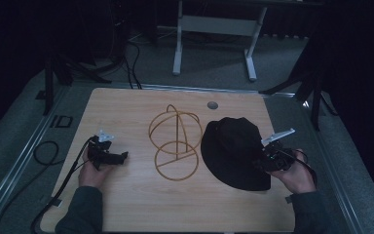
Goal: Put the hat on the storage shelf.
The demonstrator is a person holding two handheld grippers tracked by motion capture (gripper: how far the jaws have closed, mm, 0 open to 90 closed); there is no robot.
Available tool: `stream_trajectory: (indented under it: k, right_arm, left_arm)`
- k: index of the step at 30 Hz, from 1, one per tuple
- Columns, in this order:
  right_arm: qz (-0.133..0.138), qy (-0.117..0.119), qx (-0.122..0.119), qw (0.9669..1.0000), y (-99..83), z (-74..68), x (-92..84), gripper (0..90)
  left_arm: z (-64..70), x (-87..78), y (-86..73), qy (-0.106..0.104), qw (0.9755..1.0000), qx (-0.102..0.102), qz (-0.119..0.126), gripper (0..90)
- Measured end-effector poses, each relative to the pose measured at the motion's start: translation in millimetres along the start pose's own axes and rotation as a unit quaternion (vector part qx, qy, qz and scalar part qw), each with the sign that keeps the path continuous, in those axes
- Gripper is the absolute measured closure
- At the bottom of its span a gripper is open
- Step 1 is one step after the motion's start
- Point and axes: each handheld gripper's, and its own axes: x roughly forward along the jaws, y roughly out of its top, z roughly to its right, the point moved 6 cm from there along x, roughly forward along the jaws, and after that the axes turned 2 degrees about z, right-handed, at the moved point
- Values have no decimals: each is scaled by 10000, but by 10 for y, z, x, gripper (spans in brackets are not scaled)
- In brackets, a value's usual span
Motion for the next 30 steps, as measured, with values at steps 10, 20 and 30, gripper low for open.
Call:
stream_trajectory:
  k: [10,20,30]
  right_arm:
    - [-438,29,-207,9988,90,-12,79,532]
    - [-791,119,-195,9966,168,28,145,525]
    - [-1122,55,-64,9936,171,75,221,486]
  left_arm:
    - [0,0,0,-2,10000,4,-1,20]
    - [0,0,0,-1,10000,0,-1,20]
    - [0,0,0,-1,10000,0,0,20]
